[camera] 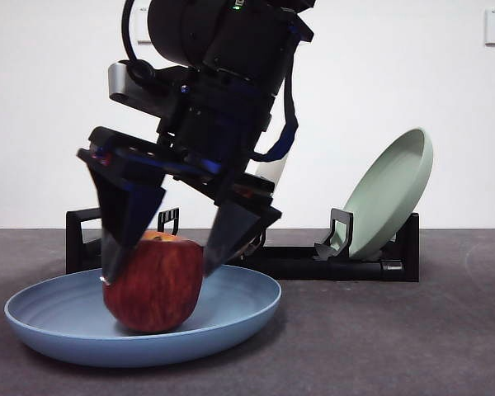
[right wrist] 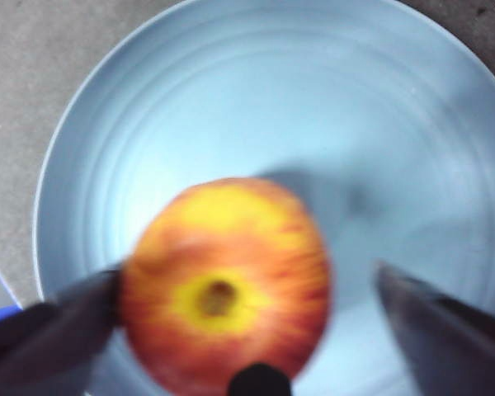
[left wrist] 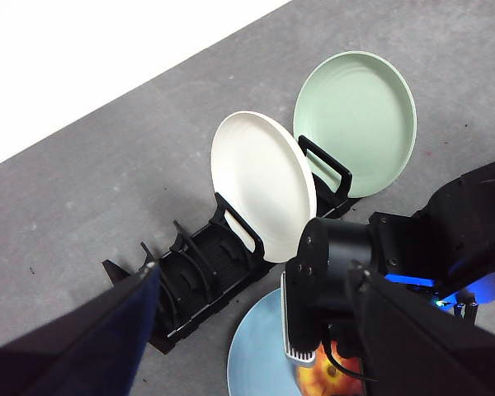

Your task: Take the blue plate from the plate rack,put the plate on the table,take the apple from the table,put the apple in the plate

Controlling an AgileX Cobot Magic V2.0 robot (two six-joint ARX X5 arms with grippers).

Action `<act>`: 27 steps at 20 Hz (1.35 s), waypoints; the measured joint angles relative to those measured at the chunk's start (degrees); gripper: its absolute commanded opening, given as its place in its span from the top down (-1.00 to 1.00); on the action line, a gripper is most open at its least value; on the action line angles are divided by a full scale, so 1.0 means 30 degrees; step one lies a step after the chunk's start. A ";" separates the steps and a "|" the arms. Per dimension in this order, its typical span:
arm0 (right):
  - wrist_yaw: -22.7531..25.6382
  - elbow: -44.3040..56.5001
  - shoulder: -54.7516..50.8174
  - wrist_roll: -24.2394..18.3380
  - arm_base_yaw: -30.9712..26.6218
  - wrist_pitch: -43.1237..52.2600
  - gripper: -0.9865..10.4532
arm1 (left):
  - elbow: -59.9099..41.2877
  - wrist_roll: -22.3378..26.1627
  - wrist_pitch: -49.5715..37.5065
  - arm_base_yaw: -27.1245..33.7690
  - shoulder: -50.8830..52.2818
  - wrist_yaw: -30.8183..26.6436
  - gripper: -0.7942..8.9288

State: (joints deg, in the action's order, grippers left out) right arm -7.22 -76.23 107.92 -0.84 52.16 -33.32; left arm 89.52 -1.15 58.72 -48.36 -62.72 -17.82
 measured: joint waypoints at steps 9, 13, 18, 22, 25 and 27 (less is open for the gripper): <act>0.0954 -0.0342 -0.3978 -0.0015 -0.0729 -0.1188 -0.21 | 0.0000 -0.0007 0.0000 0.0000 0.0000 -0.0007 0.06; 0.1982 -0.0372 -0.7592 0.0000 -0.1967 -0.3344 -0.17 | 0.0000 0.0000 0.0138 0.0000 0.0000 0.0000 0.06; 0.1982 -0.0372 -1.1832 0.0073 -0.3330 -0.5260 0.74 | 0.0000 0.0095 0.0641 0.0000 0.0000 0.0015 0.89; 0.1982 -0.0372 -1.3806 0.0051 -0.3534 -0.6076 0.85 | 0.0000 0.0423 0.0729 0.0000 0.0000 0.0124 0.85; 0.1923 -0.0124 -1.4826 0.0051 -0.3534 -0.5901 0.85 | -0.0670 0.0525 -0.0262 0.0000 0.0270 0.0131 0.85; 0.1923 0.1056 -1.5773 0.0051 -0.3534 -0.5319 0.85 | -0.2565 0.0517 -0.1749 0.0000 0.1027 0.0131 0.85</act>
State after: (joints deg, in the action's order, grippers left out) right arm -1.45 -73.06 60.60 -0.69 41.56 -49.28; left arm 81.82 0.40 53.47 -48.36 -59.64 -17.43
